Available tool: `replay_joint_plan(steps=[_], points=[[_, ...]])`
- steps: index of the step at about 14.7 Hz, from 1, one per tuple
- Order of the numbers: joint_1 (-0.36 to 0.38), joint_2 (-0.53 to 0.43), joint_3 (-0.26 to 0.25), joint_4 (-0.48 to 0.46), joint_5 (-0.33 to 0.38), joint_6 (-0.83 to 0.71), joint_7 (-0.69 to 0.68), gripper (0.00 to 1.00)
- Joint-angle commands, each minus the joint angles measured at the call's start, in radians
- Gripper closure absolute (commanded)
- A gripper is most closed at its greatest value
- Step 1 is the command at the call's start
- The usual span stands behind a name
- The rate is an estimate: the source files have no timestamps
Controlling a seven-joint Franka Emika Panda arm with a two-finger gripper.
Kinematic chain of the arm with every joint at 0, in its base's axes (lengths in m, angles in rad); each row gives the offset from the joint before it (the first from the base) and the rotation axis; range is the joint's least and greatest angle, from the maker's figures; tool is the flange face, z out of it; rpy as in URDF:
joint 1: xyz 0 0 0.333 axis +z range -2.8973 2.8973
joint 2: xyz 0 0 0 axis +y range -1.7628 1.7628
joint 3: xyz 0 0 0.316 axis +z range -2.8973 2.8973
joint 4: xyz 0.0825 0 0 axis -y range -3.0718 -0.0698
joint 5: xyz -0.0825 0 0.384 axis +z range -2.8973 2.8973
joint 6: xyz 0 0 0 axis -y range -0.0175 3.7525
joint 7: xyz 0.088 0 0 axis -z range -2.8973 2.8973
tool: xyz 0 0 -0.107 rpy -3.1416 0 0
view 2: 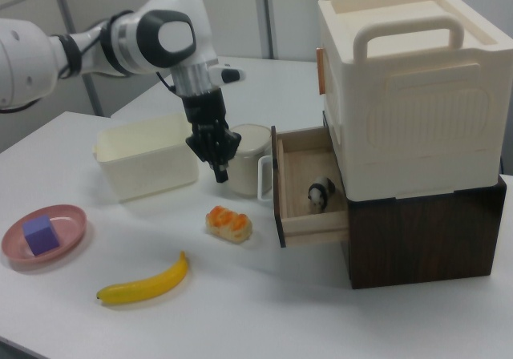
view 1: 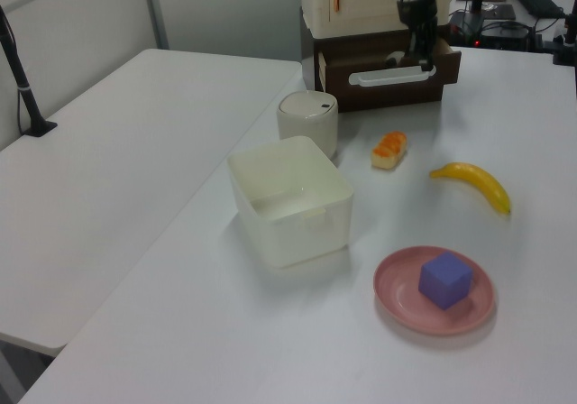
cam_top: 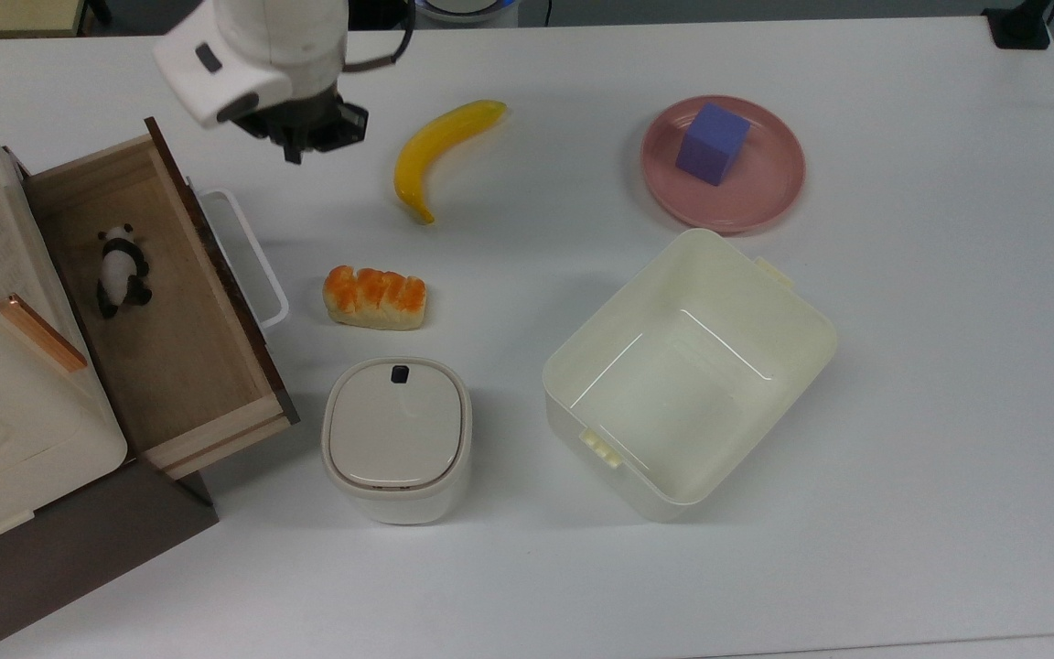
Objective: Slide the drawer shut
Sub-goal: 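Move the gripper toward the open wooden drawer's front panel, then push the drawer front with the gripper into the storage unit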
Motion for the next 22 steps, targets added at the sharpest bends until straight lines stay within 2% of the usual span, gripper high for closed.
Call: replay_joint_plan(steps=[1, 7, 22], points=[[0.002, 0.032, -0.012, -0.013, -0.037, 0.060, -0.009, 1.00], [-0.031, 0.074, -0.020, -0.007, -0.055, 0.111, -0.009, 1.00], [-0.134, 0.107, -0.021, -0.004, -0.059, 0.226, 0.020, 1.00]])
